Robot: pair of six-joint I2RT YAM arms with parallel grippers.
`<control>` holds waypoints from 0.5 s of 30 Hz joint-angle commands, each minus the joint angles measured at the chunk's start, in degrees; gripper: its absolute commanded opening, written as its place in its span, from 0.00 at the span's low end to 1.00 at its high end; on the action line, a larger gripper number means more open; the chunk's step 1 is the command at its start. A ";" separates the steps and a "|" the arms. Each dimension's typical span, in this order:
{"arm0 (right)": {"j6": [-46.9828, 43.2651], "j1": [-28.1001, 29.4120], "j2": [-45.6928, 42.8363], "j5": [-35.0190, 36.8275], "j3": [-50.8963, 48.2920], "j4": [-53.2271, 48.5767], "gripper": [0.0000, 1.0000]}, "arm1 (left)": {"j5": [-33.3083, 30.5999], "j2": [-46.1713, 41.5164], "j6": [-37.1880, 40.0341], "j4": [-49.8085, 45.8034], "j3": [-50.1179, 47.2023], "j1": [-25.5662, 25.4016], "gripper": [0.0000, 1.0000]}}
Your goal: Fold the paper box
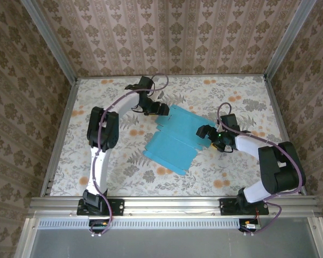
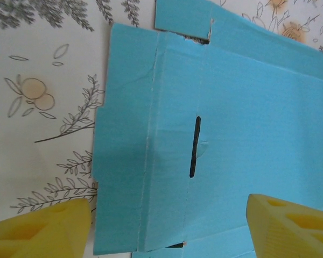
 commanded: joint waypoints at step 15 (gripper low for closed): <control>-1.68 0.69 1.05 -1.35 -0.05 5.51 1.00 | -3.31 5.05 3.12 -7.70 6.85 -2.23 0.67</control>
